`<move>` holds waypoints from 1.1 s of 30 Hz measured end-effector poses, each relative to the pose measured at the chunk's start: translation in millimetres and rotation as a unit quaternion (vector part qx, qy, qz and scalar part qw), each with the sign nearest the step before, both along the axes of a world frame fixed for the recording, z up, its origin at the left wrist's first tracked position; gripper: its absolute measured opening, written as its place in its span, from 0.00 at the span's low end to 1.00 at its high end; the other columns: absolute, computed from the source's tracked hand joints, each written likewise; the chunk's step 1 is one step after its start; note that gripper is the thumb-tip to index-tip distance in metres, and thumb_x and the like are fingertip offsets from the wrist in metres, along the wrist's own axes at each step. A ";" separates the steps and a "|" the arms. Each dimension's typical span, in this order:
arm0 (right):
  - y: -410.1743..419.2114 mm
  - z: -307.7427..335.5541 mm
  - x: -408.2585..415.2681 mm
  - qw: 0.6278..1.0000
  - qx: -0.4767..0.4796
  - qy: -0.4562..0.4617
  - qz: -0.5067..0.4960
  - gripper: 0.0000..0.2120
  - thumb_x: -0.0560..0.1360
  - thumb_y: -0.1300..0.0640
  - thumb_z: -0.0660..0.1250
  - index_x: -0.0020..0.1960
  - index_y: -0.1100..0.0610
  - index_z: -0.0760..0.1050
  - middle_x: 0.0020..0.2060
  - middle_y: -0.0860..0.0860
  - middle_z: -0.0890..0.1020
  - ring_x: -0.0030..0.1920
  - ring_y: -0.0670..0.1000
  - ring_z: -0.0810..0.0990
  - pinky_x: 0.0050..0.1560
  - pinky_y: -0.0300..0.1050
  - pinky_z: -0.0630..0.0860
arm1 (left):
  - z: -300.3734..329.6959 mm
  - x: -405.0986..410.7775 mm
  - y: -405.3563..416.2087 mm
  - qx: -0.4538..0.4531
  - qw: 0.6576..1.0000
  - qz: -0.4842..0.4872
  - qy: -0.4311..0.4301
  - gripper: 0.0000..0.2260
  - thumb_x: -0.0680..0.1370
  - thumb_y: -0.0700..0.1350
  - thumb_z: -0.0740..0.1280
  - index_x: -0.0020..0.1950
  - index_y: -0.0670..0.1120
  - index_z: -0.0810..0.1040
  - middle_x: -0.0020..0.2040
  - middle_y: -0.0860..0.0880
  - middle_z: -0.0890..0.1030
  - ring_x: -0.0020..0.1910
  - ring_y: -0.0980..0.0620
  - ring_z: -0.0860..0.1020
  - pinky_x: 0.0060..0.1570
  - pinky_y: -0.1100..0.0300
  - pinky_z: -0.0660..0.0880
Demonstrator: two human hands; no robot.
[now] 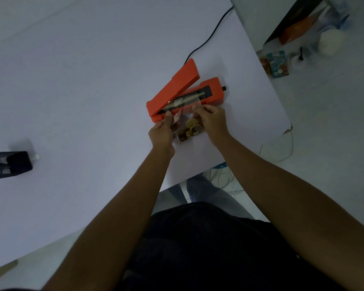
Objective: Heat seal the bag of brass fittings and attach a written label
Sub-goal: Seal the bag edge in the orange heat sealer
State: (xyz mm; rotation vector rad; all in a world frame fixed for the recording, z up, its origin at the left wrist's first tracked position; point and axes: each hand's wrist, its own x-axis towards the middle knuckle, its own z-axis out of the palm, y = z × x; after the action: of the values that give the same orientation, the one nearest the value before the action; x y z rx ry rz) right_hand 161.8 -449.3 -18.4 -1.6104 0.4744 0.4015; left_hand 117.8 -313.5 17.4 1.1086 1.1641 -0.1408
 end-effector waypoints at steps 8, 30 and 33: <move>0.6 -3.9 0.9 1.000 0.013 -0.011 -0.018 0.11 0.76 0.58 0.72 0.42 0.67 0.82 0.35 0.65 0.83 0.35 0.57 0.81 0.42 0.54 0.82 | -0.7 -1.9 1.5 0.002 1.000 -0.022 0.000 0.08 0.77 0.52 0.70 0.48 0.48 0.80 0.49 0.49 0.84 0.48 0.49 0.83 0.42 0.59 0.77; 3.2 -11.7 2.7 0.998 0.008 -0.030 -0.048 0.18 0.75 0.56 0.74 0.37 0.71 0.79 0.30 0.62 0.80 0.30 0.55 0.77 0.36 0.50 0.79 | 2.0 2.7 -0.3 0.023 0.999 -0.020 0.017 0.07 0.77 0.53 0.70 0.48 0.51 0.79 0.48 0.51 0.84 0.47 0.50 0.82 0.41 0.60 0.76; 4.2 -10.6 2.6 0.998 0.019 -0.026 -0.053 0.18 0.75 0.56 0.74 0.38 0.72 0.79 0.31 0.60 0.81 0.31 0.56 0.78 0.37 0.52 0.81 | 2.7 2.1 -2.5 0.020 1.000 -0.007 0.021 0.07 0.77 0.53 0.70 0.48 0.50 0.79 0.49 0.50 0.84 0.47 0.51 0.82 0.41 0.60 0.76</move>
State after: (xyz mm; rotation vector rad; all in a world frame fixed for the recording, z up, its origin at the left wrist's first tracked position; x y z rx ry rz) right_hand 164.4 -445.1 -29.0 -1.5481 0.5080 0.2874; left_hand 119.8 -316.0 20.0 1.1527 1.2017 -0.1526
